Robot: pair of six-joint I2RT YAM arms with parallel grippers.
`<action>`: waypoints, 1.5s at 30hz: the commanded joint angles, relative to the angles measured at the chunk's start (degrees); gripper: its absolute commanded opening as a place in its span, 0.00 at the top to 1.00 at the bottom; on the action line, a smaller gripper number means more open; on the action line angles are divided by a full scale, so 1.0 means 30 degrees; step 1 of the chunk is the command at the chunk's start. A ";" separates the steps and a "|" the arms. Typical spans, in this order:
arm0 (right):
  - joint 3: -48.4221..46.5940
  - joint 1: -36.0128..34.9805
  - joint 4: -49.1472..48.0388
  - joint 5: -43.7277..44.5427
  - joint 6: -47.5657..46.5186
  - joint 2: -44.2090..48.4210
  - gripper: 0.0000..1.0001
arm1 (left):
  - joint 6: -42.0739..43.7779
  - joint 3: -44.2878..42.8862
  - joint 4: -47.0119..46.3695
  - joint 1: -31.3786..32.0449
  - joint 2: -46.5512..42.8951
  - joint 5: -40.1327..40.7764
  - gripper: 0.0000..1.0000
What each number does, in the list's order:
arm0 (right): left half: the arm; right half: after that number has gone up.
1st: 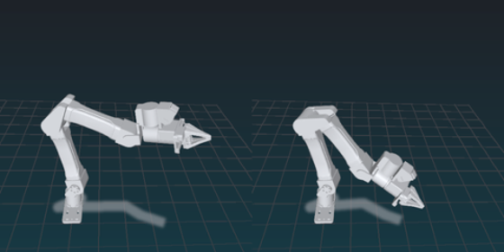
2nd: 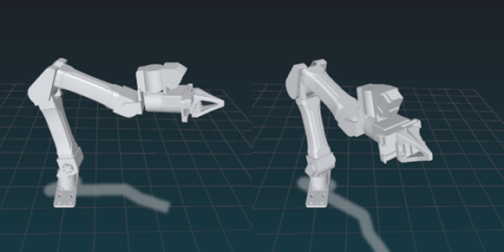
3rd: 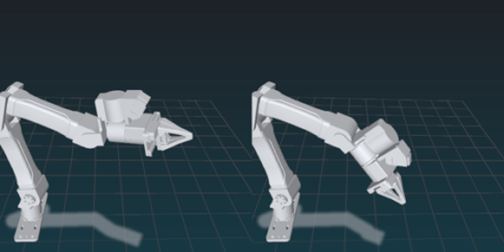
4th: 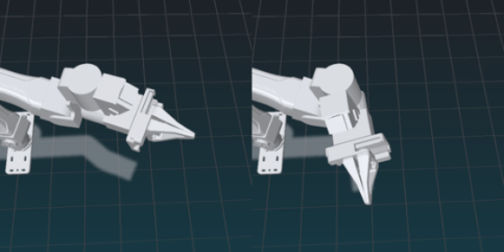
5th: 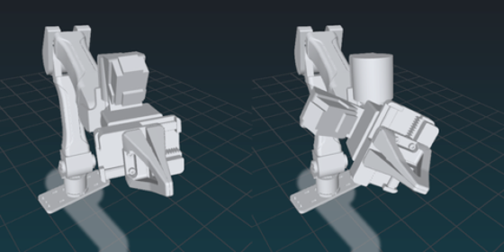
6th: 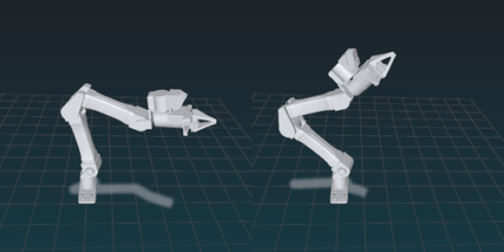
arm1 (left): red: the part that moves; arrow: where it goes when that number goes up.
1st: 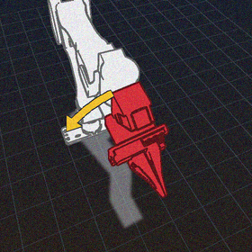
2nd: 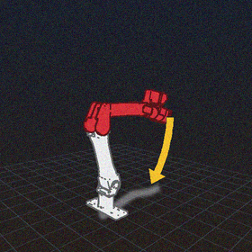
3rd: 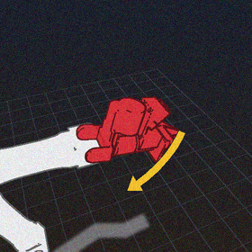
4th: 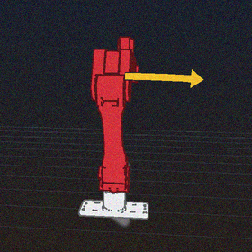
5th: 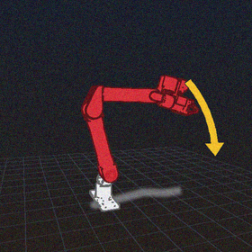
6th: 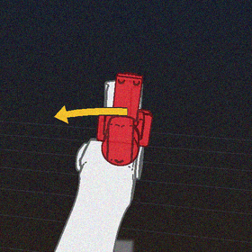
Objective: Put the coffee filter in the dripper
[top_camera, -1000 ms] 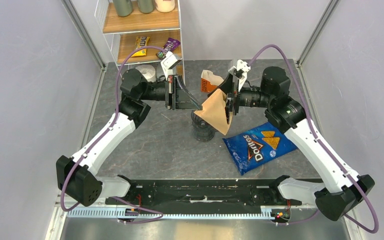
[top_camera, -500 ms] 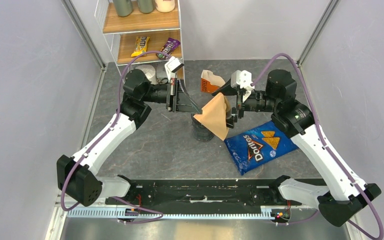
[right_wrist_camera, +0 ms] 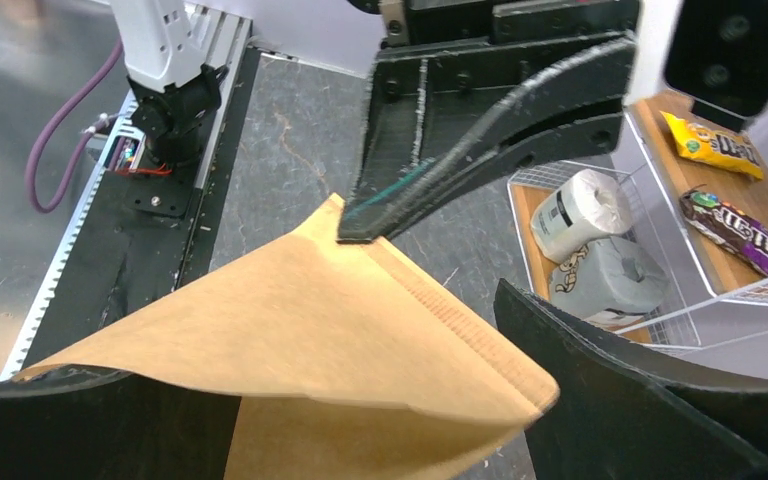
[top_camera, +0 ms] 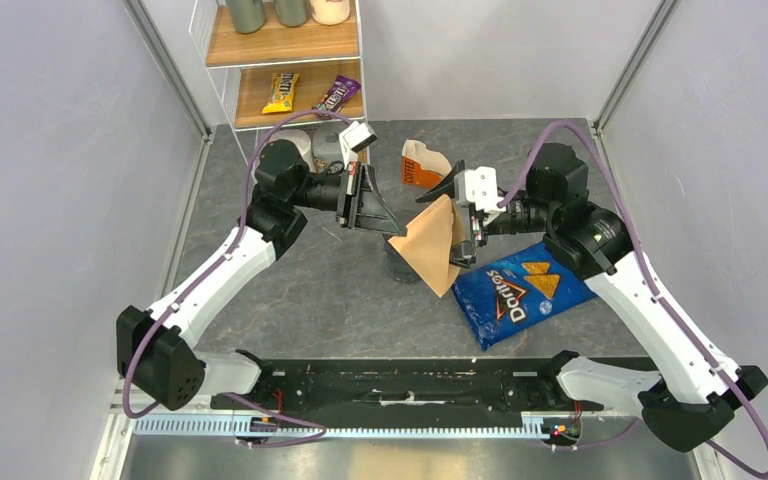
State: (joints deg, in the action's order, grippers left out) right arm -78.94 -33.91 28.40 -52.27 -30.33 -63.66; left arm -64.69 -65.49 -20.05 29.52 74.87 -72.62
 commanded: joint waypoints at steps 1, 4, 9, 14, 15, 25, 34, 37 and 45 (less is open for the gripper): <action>-0.0929 -0.0431 0.1400 -0.0059 -0.1467 0.0252 0.07 | -0.0762 -0.0273 -0.0083 0.0136 0.0281 -0.0680 0.98; -0.1298 -0.0546 0.2084 -0.0037 -0.1666 0.0124 0.13 | -0.0909 -0.0287 -0.0077 0.0144 0.0456 -0.0842 0.98; -0.1256 -0.0620 0.2348 -0.0008 -0.1911 0.0212 0.26 | -0.0967 -0.0456 -0.0123 0.0267 0.0746 -0.1120 0.98; -0.1256 -0.0609 0.2614 -0.0023 -0.2099 0.0238 0.40 | -0.1027 -0.0550 -0.0297 0.0297 0.0912 -0.1379 0.98; -0.1256 -0.0597 0.2699 0.0017 -0.2148 0.0243 0.42 | -0.1044 -0.0580 -0.0316 0.0297 0.0957 -0.1441 0.98; -0.0943 -0.0620 0.3339 0.0573 -0.3900 0.0788 0.09 | -0.1806 -0.0219 -0.1615 0.0590 0.0915 -0.2545 0.98; -0.0172 -0.0612 0.2368 0.0683 -0.4054 0.1614 0.18 | -0.2125 -0.0081 -0.2852 0.0836 0.1027 -0.3076 0.98; -0.0243 -0.0618 0.2454 0.0223 -0.4086 0.1662 0.24 | -0.2165 -0.0163 -0.2959 0.1119 0.1132 -0.3095 0.98; -0.0579 -0.0617 0.3642 -0.0285 -0.5247 0.1698 0.37 | -0.2169 -0.0250 -0.3317 0.1718 0.1251 -0.3222 0.98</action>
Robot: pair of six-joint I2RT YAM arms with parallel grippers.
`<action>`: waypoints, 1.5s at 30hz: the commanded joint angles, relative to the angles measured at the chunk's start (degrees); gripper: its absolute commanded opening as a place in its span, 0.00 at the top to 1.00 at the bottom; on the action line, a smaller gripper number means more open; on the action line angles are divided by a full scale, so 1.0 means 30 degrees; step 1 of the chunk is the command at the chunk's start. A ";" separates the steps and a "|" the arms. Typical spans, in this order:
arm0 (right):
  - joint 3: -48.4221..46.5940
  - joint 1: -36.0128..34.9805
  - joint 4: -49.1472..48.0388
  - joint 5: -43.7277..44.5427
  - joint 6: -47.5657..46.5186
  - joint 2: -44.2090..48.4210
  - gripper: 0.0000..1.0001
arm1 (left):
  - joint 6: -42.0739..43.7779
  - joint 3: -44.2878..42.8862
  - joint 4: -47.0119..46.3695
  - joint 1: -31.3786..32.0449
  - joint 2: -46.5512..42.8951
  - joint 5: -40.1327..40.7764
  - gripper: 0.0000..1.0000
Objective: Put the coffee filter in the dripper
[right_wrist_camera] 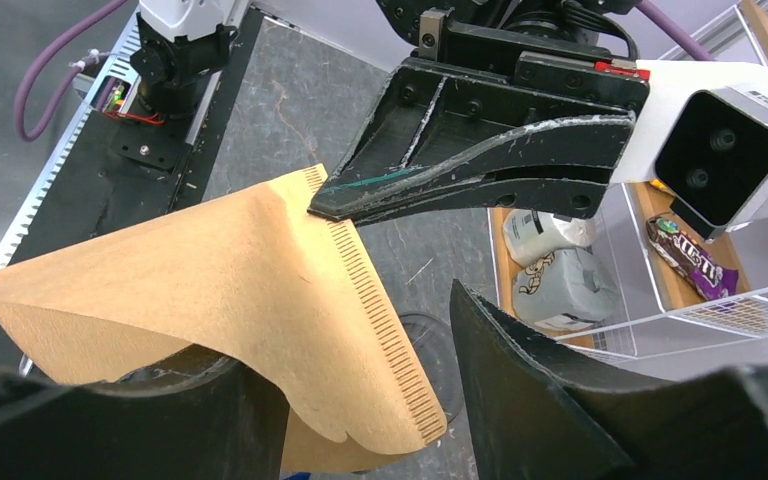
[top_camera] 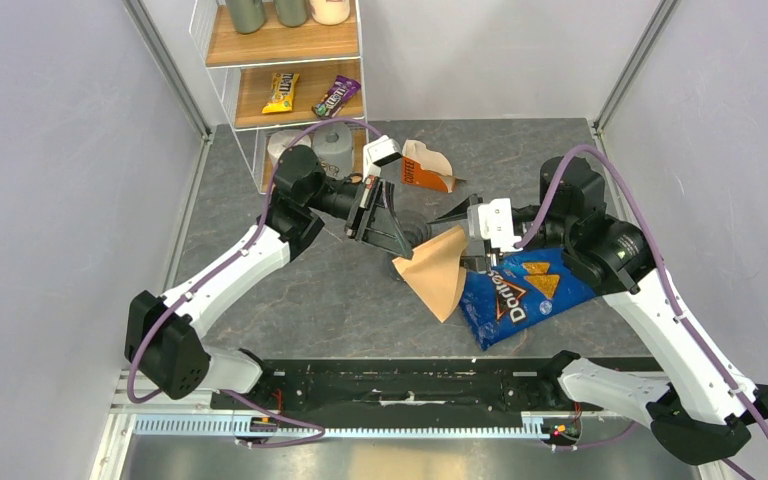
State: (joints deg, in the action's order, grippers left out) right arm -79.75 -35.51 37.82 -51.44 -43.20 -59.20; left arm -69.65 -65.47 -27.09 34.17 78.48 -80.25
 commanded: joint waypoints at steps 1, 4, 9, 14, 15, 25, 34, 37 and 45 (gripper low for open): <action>-0.0313 -0.0077 0.0656 -0.0620 -0.1131 0.0221 0.36 | -0.0487 -0.0293 -0.1030 0.0211 0.0033 -0.0757 0.98; -0.0320 -0.0085 0.0781 -0.0765 -0.1397 0.0280 0.40 | -0.0431 -0.0279 -0.1117 0.0297 -0.0009 -0.0857 0.98; -0.0427 -0.0106 0.0785 -0.0987 -0.1450 0.0425 0.44 | -0.0504 -0.0119 -0.1114 0.0299 0.0058 -0.0809 0.98; -0.0693 -0.0200 0.0976 -0.0988 -0.1382 0.0339 0.50 | -0.0632 -0.0352 -0.1091 0.0298 0.0321 -0.0626 0.98; -0.0694 -0.0183 0.1010 -0.0988 -0.1401 0.0344 0.52 | -0.0637 -0.0382 -0.1105 0.0298 0.0342 -0.0614 0.98; -0.0749 -0.0255 0.1706 -0.1098 -0.2166 0.0484 0.73 | -0.0523 -0.0332 -0.0964 0.0298 0.0222 -0.0593 0.87; -0.0998 -0.0300 0.2507 -0.1025 -0.2760 0.0353 0.78 | -0.0056 -0.0270 -0.0087 0.0299 -0.0195 -0.0704 0.64; -0.0969 -0.0316 0.2509 -0.0904 -0.2617 0.0389 0.80 | 0.0525 -0.0079 0.0696 0.0317 -0.0450 -0.0710 0.64; -0.1016 -0.0308 0.2509 -0.0778 -0.2453 0.0368 0.81 | 0.1791 0.0203 0.2186 0.0298 -0.0551 -0.0591 0.58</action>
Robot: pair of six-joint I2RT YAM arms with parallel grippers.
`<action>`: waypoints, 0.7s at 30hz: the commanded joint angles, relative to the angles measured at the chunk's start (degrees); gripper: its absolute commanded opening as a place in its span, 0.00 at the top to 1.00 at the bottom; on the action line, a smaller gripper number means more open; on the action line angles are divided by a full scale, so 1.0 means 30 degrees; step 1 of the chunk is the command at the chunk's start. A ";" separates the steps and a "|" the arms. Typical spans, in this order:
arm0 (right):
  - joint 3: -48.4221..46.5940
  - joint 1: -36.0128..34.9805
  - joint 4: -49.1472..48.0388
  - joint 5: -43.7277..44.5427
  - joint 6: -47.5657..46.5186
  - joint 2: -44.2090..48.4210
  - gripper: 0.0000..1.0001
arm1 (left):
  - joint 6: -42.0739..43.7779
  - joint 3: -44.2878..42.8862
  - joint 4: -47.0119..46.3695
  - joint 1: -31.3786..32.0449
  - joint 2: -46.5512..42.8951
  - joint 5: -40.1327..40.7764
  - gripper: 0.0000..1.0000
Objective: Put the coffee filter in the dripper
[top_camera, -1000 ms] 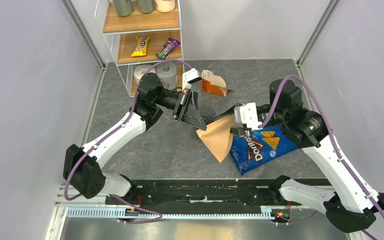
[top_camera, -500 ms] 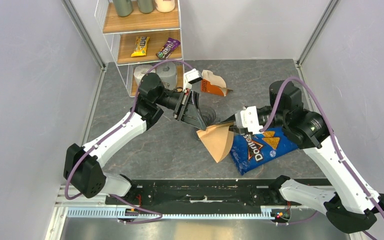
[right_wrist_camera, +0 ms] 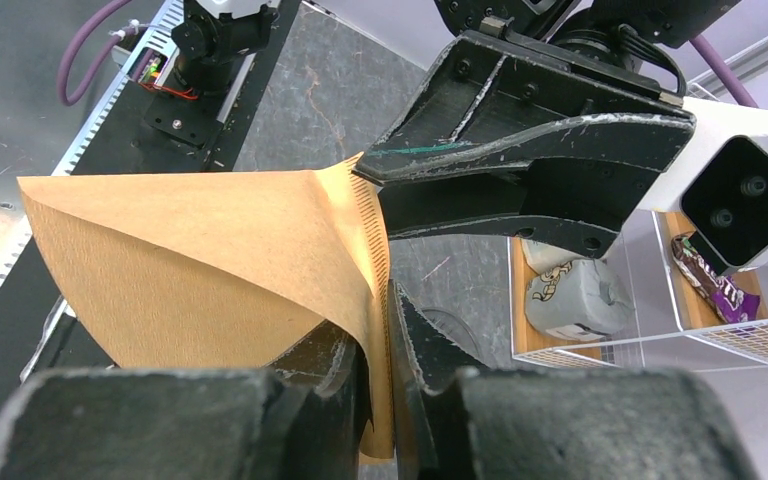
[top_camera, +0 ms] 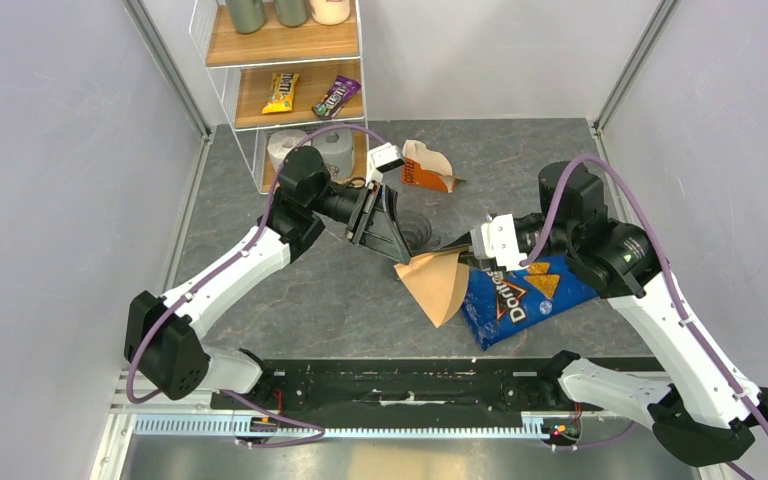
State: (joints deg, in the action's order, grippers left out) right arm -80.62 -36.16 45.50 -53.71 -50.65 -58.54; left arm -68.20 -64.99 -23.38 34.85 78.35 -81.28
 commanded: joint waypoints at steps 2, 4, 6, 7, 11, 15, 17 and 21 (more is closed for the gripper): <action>-0.0732 -0.0081 -0.0048 0.0004 0.0020 0.0178 0.81 | 0.1535 0.0050 0.1150 0.0080 -0.0481 -0.0131 0.66; -0.0750 -0.0065 -0.0033 0.0059 0.0070 0.0179 0.81 | 0.1750 -0.0008 0.1402 0.0087 -0.0423 -0.0133 0.78; -0.0779 -0.0084 0.0007 0.0178 0.0114 0.0149 0.81 | 0.1896 -0.0016 0.1426 0.0073 -0.0422 -0.0125 0.84; -0.0798 -0.0091 0.0065 0.0209 0.0105 0.0120 0.81 | 0.1952 -0.0016 0.1490 0.0073 -0.0393 -0.0130 0.84; -0.0761 -0.0097 0.0099 0.0311 0.0098 0.0168 0.75 | 0.2219 -0.0010 0.1582 0.0072 -0.0374 -0.0082 0.97; -0.0559 -0.0102 0.0121 0.0414 -0.0041 0.0364 0.34 | 0.3068 -0.0066 0.1581 0.0080 -0.0650 -0.0322 0.98; -0.0379 -0.0095 0.0151 0.0422 -0.0364 0.0533 0.29 | 0.3265 -0.0097 0.1486 0.0080 -0.0627 -0.0602 0.98; -0.0259 -0.0104 0.0410 0.0072 -0.1104 0.0662 0.30 | 0.3311 -0.0270 0.1405 0.0098 -0.0355 -0.0793 0.98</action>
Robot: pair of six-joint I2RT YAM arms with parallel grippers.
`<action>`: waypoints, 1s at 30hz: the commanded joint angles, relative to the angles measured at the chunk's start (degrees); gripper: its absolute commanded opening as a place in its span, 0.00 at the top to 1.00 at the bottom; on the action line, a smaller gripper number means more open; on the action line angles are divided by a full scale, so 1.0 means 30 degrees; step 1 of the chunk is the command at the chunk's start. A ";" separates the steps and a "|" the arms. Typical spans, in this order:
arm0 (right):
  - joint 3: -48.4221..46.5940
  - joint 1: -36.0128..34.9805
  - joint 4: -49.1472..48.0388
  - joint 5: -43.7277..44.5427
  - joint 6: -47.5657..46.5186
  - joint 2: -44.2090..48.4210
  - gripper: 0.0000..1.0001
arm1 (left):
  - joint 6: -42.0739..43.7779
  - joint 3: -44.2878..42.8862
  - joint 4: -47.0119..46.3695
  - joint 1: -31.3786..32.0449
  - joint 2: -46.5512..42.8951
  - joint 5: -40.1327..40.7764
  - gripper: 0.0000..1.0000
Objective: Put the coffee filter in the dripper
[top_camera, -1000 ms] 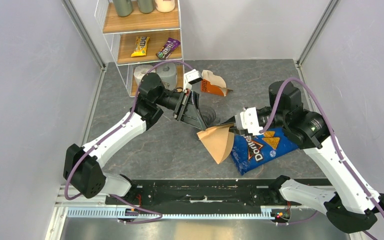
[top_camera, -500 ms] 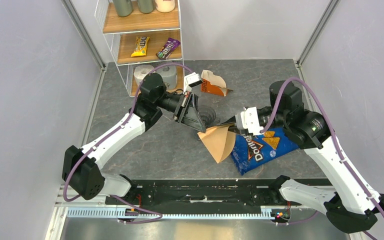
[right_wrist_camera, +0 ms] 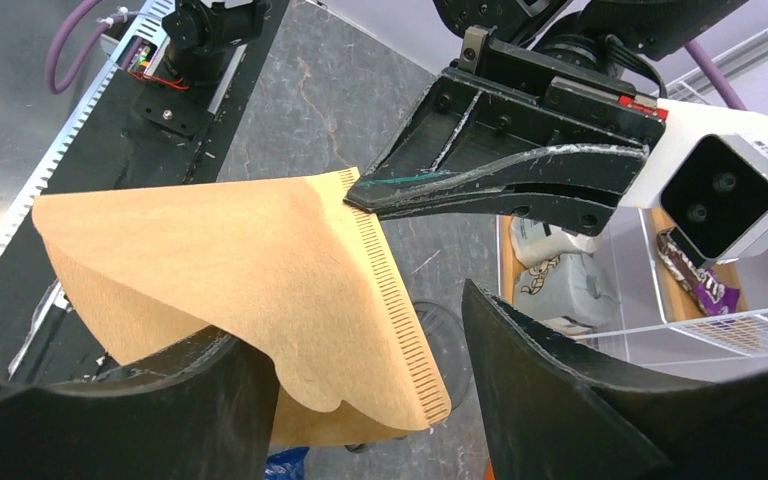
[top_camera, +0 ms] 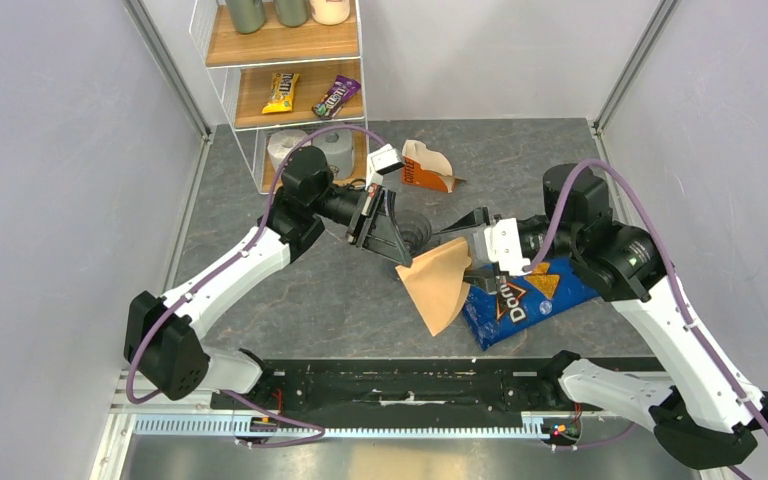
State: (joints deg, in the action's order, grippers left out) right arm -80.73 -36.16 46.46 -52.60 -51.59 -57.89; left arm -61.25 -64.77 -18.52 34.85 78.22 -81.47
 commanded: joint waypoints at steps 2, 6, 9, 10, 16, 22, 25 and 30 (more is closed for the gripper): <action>-0.0219 -0.0103 0.0155 -0.0453 -0.1169 0.0450 0.33 | 0.0969 -0.0516 -0.0289 0.0147 -0.0090 -0.0914 0.98; -0.0045 -0.0095 0.0246 -0.0512 -0.2031 0.0468 0.41 | 0.0909 -0.0915 -0.0436 0.0496 0.0278 -0.1367 0.98; -0.0071 -0.0107 0.0218 -0.0594 -0.2132 0.0360 0.42 | 0.0763 -0.1052 -0.0488 0.0741 0.0468 -0.1446 0.98; -0.0124 -0.0076 0.0228 -0.0669 -0.2091 0.0293 0.42 | 0.0709 -0.1083 -0.0554 0.0804 0.0500 -0.1392 0.98; -0.0102 -0.0132 0.0108 -0.1344 -0.1810 0.0106 0.48 | 0.0466 -0.1312 -0.1209 0.0979 0.0733 -0.1212 0.98; -0.0116 -0.0190 0.0383 -0.1254 -0.1757 0.0165 0.64 | 0.0203 -0.1148 -0.1900 0.0981 0.0527 -0.1141 0.98; -0.0198 -0.0192 0.0709 -0.1246 -0.1908 0.0206 0.72 | 0.0203 -0.1085 -0.1997 0.0981 0.0464 -0.1101 0.98; -0.0190 -0.0191 0.0883 -0.1130 -0.2022 0.0320 0.83 | 0.0175 -0.1227 -0.2282 0.0981 0.0530 -0.0914 0.98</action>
State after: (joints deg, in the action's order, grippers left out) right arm -80.71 -36.53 48.75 -55.27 -57.08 -57.65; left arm -60.60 -66.26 -22.17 37.43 80.25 -84.14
